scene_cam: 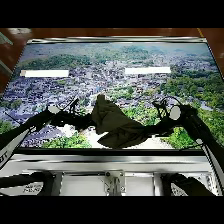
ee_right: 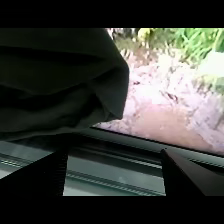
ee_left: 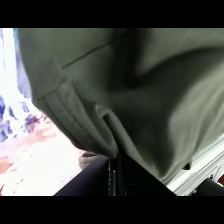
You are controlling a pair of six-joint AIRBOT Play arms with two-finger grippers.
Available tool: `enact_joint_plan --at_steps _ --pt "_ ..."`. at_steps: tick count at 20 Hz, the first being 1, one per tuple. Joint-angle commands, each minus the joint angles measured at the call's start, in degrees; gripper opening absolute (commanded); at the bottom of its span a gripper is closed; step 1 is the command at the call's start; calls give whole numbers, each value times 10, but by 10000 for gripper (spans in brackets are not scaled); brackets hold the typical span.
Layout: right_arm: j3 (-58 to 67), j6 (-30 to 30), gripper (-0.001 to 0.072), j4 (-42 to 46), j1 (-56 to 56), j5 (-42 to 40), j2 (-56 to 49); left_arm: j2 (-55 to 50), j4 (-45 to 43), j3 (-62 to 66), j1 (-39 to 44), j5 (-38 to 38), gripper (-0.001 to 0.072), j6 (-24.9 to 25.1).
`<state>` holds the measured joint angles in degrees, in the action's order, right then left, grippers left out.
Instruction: Fold the shirts.
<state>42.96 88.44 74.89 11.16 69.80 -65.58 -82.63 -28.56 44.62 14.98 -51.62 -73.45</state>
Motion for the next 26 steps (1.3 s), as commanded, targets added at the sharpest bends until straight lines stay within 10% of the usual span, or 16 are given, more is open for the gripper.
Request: enact_joint_plan --at_steps 1,5,6,8,11,20,26 --pt "-36 14 687 -78 0 -65 -34 28 5 1 0 0 41 11" --pt "-36 8 685 -107 0 -97 -84 66 5 1 0 1 40 19" --pt "-36 8 607 -104 0 -101 -89 72 5 1 0 2 41 19" --pt "-34 9 221 -99 0 -110 -88 80 5 1 0 13 41 40" --pt "-30 9 65 -93 0 -123 -88 84 5 4 0 30 40 63" --pt "259 13 62 277 0 -10 87 205 -70 276 -43 32 38 65" --pt "510 6 61 236 0 -30 202 300 -163 526 -47 32 38 -12"
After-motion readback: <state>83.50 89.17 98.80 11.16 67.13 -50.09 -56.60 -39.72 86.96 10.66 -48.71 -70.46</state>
